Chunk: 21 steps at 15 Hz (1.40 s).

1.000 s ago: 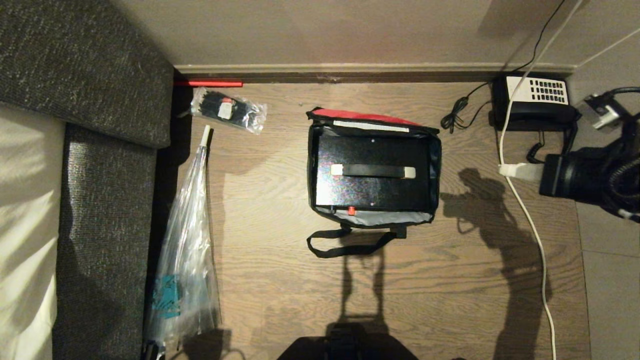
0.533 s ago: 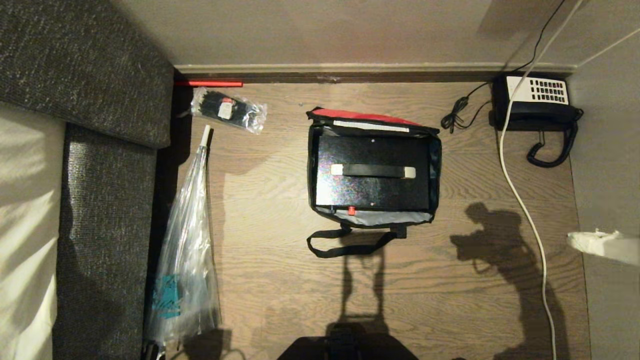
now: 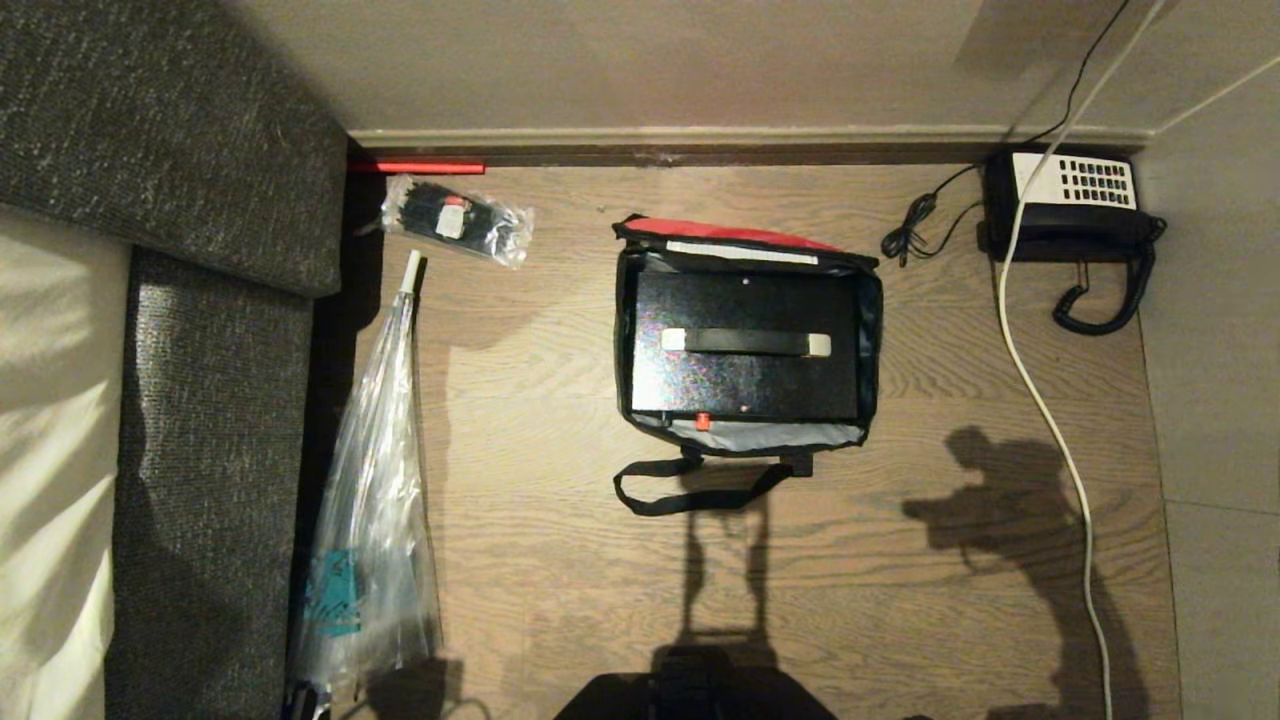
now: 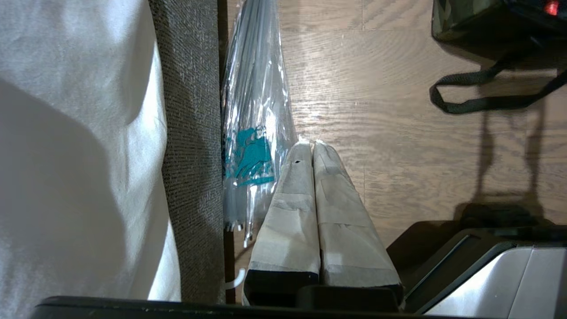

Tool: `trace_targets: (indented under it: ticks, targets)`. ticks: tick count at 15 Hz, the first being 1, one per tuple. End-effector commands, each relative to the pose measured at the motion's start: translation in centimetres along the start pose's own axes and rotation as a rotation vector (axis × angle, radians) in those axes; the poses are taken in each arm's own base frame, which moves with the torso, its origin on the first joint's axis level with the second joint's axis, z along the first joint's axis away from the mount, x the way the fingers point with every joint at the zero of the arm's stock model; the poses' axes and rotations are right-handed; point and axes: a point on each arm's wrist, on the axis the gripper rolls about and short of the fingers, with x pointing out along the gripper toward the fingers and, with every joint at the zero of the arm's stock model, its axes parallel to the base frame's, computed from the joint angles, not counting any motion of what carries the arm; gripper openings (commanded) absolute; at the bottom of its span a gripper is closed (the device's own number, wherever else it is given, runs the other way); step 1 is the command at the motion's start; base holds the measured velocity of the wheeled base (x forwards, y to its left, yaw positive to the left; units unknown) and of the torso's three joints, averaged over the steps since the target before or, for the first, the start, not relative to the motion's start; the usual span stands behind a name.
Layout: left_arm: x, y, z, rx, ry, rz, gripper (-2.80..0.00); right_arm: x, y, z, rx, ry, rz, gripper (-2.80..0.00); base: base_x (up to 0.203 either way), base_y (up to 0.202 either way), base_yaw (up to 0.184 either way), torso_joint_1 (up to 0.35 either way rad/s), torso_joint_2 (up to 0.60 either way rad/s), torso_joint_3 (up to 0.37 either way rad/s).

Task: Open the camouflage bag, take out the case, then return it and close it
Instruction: Close the top of the storage box

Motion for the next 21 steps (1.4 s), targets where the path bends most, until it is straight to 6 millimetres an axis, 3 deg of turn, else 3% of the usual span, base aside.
trace_targets:
  ticks: [1,15,21]
  targets:
    - [0.01,-0.01,0.0,0.003,0.002,-0.002,-2.8,-0.07,0.06,0.09,-0.009,-0.004,0.003,-2.8,0.0,0.0,0.0,0.0,0.0,0.0]
    - [0.02,0.01,0.02,-0.038,-0.003,0.005,-2.8,-0.8,0.44,-0.54,-0.027,-0.02,-0.037,-2.8,0.0,0.0,0.0,0.0,0.0,0.0]
    - [0.02,0.01,0.0,-0.049,-0.001,0.005,-2.8,-0.8,0.44,-0.58,-0.028,-0.02,-0.037,-2.8,0.086,0.0,0.001,0.002,0.0,0.002]
